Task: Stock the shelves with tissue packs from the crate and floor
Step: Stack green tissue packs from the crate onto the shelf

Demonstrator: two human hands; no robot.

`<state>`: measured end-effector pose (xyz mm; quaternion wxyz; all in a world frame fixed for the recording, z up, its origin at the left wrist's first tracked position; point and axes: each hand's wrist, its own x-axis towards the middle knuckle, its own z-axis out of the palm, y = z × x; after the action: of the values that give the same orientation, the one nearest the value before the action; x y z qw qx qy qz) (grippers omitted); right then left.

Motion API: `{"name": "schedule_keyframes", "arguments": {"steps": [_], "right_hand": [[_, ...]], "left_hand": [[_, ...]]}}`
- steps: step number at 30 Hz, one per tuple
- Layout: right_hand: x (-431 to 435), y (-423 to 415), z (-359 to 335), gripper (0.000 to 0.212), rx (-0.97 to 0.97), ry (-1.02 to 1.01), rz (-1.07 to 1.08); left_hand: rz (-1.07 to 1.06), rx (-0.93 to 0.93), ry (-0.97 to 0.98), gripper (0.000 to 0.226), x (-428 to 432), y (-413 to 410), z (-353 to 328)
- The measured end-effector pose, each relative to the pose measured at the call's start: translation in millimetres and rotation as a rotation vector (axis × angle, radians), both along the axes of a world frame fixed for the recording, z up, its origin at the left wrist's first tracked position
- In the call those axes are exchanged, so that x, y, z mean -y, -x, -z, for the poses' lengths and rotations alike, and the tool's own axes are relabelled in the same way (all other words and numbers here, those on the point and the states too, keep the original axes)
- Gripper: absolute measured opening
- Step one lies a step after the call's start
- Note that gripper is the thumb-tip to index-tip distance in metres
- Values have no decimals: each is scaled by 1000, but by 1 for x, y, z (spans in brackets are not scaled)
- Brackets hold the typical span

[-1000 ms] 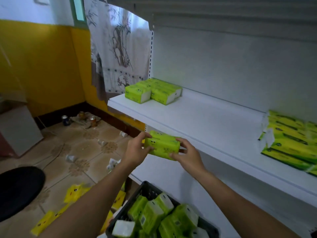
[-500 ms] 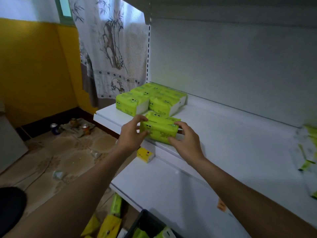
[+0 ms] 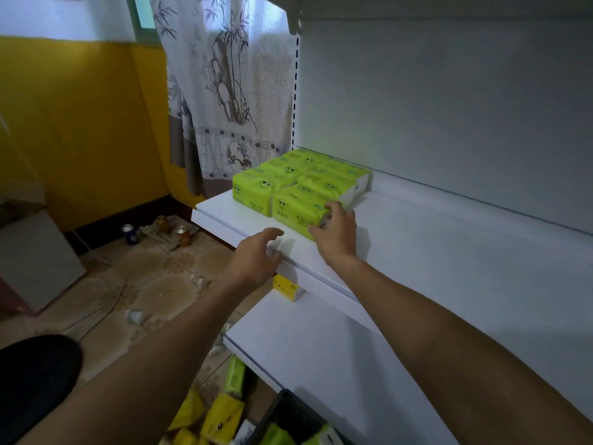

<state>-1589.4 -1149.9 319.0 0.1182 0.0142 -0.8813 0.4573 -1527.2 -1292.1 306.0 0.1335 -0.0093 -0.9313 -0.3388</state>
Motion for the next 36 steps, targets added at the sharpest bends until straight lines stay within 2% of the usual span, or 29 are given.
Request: {"name": "schedule_keyframes", "arguments": {"steps": [5,10,15,17,20,26,36], "right_hand": [[-2,-8,-4,65,59,49,-96],[-22,-59,-15,54,93,22,-39],[-41,-131,4,41,-119,-96,19],[-45,-163,21,37,-132,-85,62],[-48,-209,59,35,17,-61,115],[-52,-266,146,38,243,-58,51],[-67,-280,259,43,531,-87,8]], "left_hand": [[26,9,47,33,-7,-3,-2],[82,87,39,36,-11,-31,-13],[110,-41,-6,36,-25,-70,4],[96,-103,-12,35,-28,-95,21],[138,-7,-35,32,-28,-141,54],[156,209,-25,34,-25,-193,124],[161,486,-91,34,-51,-232,236]]}}
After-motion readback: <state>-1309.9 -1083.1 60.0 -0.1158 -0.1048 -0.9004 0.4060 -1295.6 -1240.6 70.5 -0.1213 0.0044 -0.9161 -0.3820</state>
